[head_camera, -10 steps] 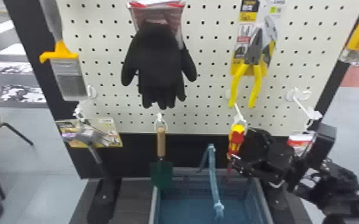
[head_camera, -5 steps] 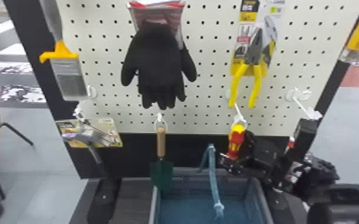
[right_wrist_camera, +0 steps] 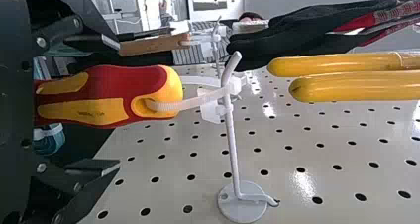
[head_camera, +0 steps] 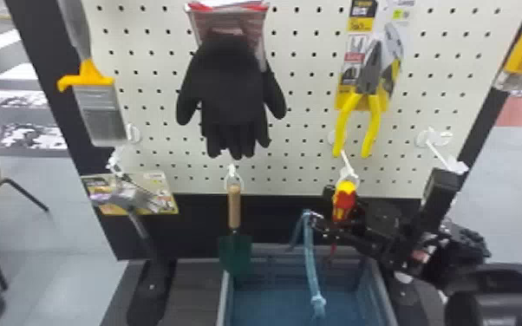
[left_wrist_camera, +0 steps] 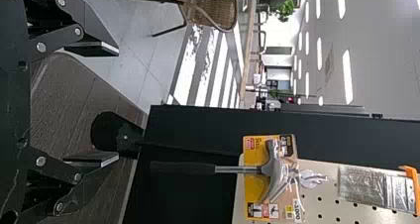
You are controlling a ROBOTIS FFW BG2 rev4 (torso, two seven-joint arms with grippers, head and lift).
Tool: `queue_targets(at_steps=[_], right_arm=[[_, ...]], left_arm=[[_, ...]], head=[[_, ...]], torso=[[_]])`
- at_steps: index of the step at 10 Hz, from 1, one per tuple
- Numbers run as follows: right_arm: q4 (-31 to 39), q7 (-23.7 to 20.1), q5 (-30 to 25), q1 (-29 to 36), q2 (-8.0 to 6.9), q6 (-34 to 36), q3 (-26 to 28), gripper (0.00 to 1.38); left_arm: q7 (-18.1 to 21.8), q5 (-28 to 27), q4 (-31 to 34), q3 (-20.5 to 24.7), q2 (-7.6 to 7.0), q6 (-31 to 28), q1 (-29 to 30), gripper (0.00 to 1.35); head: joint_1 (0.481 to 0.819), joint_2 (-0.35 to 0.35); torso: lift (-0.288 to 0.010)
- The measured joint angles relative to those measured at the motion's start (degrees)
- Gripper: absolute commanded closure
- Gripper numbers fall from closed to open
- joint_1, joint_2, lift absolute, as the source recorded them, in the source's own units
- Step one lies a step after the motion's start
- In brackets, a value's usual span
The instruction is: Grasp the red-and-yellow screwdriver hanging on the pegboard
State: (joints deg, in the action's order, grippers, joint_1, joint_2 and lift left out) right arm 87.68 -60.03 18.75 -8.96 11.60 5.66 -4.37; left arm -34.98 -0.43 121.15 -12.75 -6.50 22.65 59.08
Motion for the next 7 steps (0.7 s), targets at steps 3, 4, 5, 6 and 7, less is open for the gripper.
queue_targets(at_steps=[3, 4, 5, 6, 7], right_arm=[[1.07, 0.37, -0.57, 0.77, -0.14, 1.01, 0.04, 1.13], [1.54, 0.57, -0.78, 1.07, -0.17, 1.04, 0.06, 1.30], [1.94, 1.16, -0.89, 1.28, -0.17, 0.59, 0.12, 1.28], [2.07, 1.41, -0.61, 1.54, -0.18, 0.05, 0.20, 1.27], [2.23, 1.43, -0.48, 1.76, -0.18, -0.15, 0.23, 1.27]], left_arm=[[0.00, 0.08, 0.00, 0.01, 0.00, 0.02, 0.13, 0.51], [0.00, 0.09, 0.00, 0.01, 0.00, 0.02, 0.14, 0.51], [0.00, 0.13, 0.00, 0.01, 0.00, 0.02, 0.22, 0.51], [0.00, 0.16, 0.00, -0.02, 0.00, 0.02, 0.31, 0.51], [0.00, 0.16, 0.00, -0.07, 0.00, 0.02, 0.36, 0.51]], head=[[0.549, 0.000], [0.549, 0.000], [0.549, 0.000], [0.549, 0.000], [0.549, 0.000]], torso=[[-0.100], [-0.100], [-0.100], [-0.100], [-0.100]])
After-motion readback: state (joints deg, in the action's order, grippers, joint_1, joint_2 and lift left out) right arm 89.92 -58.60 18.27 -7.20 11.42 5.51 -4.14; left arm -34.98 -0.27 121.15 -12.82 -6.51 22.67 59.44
